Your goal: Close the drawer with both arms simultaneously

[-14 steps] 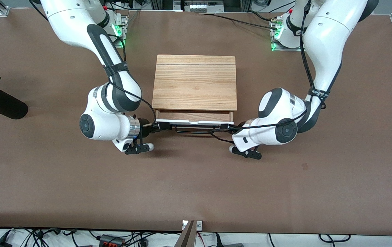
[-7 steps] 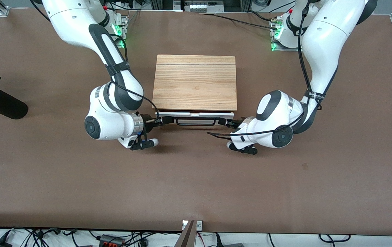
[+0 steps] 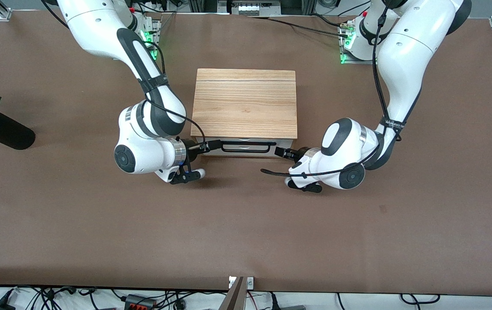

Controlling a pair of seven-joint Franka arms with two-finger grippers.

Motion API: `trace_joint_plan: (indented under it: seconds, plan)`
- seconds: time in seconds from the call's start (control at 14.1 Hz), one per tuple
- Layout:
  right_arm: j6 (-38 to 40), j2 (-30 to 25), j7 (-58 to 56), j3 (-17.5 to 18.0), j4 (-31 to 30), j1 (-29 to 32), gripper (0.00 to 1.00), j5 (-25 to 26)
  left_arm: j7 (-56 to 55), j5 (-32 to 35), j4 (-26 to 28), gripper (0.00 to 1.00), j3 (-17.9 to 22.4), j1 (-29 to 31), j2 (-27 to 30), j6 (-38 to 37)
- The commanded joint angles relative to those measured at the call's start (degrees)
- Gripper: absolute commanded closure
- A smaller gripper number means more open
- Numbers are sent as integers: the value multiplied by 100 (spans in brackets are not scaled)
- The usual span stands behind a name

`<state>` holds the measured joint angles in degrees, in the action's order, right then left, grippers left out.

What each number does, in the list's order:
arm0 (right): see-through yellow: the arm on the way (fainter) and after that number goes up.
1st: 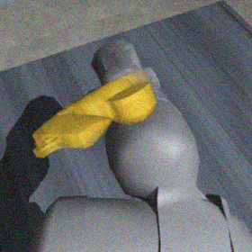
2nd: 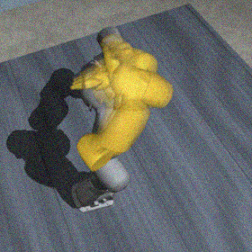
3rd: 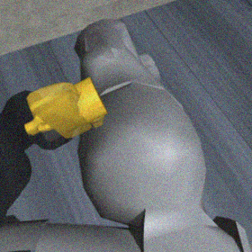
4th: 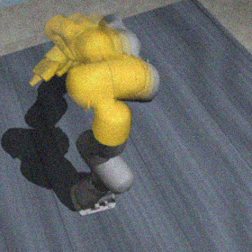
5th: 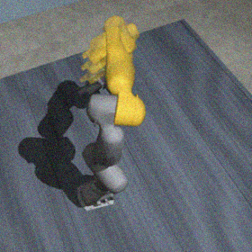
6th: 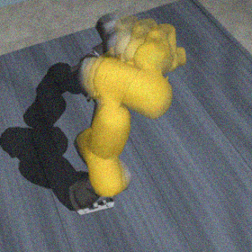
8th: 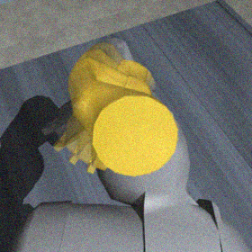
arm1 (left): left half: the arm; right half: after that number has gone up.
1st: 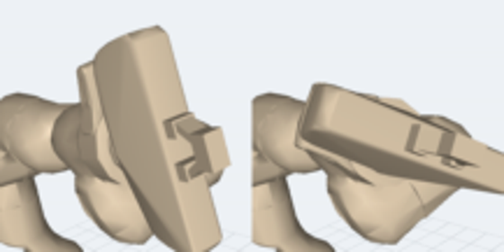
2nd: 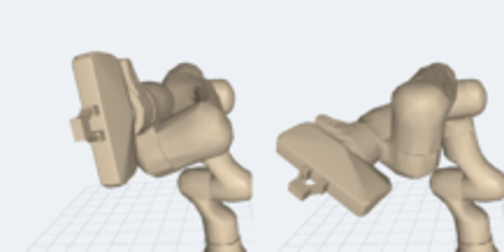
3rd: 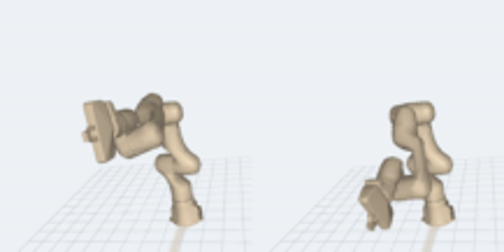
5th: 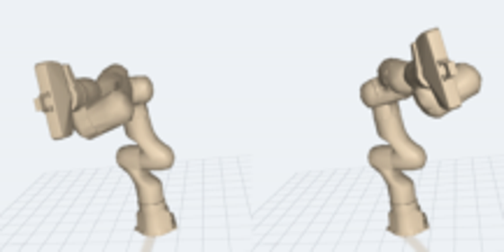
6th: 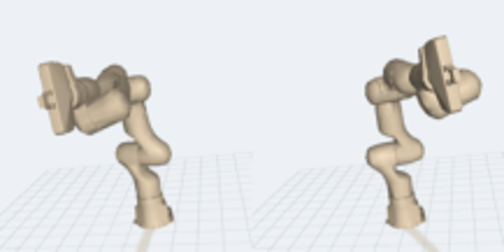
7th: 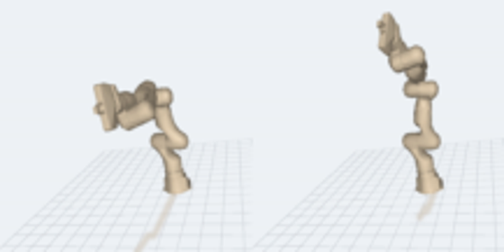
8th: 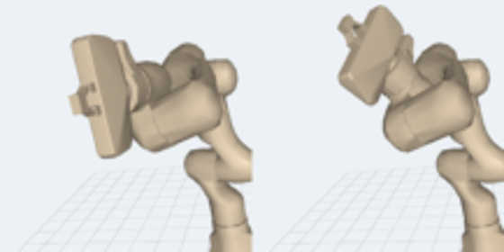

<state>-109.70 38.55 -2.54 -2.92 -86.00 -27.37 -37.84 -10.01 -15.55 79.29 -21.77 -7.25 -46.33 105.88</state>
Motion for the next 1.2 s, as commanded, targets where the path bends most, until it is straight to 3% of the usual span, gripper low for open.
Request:
trace_joint_plan:
  seconds: [0.0, 0.42, 0.64, 0.78, 1.13]
  plan:
    - [133, -119, 61, 46, -119, -198, 0, 13, 166, -203, -273, 0, 6, 83, -43, -41]
    - [62, -119, 52, 55, -92, -400, 0, -13, 166, -150, -581, 0, -20, 434, 220, -94]
    - [45, -163, 44, -6, 56, -444, 0, 66, 340, 173, -520, 0, 67, 645, 799, -487]
    - [53, -181, 35, -7, 302, -340, 0, 564, 491, 701, -590, 0, -3, 882, 941, -1128]
    - [115, -444, 61, -305, 787, -427, 0, 1610, 386, 1017, -564, 0, 129, 1260, 1714, -2017]
